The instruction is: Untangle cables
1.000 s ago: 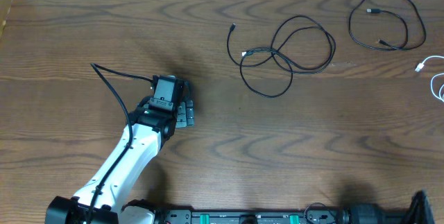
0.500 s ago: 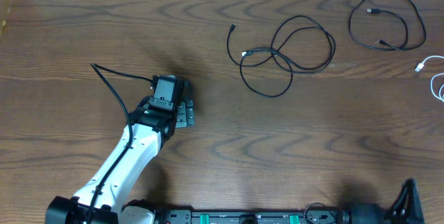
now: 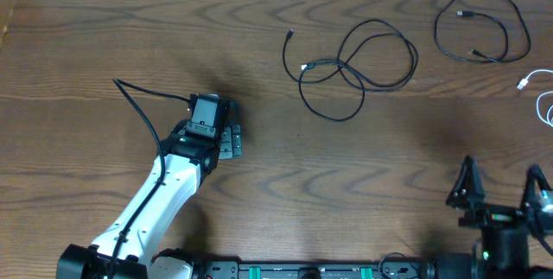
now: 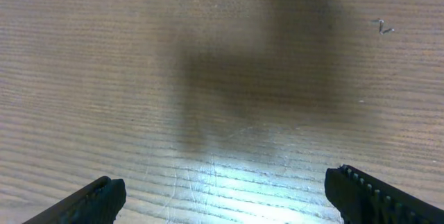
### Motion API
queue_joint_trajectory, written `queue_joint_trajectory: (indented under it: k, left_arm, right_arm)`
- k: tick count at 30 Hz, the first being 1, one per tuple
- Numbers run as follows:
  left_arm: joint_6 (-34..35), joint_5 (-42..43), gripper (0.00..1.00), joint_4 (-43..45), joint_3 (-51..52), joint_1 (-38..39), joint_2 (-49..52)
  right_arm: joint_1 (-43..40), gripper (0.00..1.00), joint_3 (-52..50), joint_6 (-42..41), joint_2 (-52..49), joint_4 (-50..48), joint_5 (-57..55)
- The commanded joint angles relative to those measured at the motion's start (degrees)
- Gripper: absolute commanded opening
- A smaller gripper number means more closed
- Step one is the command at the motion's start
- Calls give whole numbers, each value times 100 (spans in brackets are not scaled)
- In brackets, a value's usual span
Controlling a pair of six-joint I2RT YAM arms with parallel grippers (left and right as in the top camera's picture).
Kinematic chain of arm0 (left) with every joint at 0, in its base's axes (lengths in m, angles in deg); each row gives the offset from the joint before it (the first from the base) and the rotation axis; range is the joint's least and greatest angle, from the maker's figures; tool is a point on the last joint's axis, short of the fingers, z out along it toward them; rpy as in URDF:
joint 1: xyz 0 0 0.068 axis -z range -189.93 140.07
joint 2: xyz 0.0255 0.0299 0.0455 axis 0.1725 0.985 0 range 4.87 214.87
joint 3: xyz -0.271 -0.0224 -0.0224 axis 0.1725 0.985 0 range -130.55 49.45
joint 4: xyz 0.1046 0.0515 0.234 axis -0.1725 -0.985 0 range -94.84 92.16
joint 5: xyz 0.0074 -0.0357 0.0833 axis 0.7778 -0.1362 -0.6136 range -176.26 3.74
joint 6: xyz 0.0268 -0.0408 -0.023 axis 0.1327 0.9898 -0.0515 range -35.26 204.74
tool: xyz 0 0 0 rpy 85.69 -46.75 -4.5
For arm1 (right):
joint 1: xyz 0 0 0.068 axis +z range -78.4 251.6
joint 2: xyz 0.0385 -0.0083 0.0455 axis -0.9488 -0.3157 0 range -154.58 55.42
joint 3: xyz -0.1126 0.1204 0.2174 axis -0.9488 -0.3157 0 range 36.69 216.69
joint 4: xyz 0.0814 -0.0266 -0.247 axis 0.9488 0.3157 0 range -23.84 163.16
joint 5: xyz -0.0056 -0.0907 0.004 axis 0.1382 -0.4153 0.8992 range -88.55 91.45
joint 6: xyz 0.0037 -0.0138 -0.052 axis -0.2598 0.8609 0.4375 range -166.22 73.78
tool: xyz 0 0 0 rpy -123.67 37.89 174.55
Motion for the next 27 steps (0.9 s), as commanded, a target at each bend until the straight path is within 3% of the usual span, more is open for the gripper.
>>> queue_joint_trajectory:
  k: [1, 9, 18, 27]
  left_arm:
    - [-52, -79, 97, -13, -31, -20, 20]
    - [-52, -79, 97, -15, -31, -20, 20]
    - [-52, -79, 97, -15, -31, -20, 20]
    - [-52, -79, 97, -13, -31, -20, 20]
  right_arm:
    - [28, 99, -446, 81, 13, -417, 334]
    - [28, 99, -1722, 33, 13, -1978, 831]
    - [28, 99, -3239, -15, 13, -3759, 662]
    - [28, 99, -3453, -9, 39, -3324, 133]
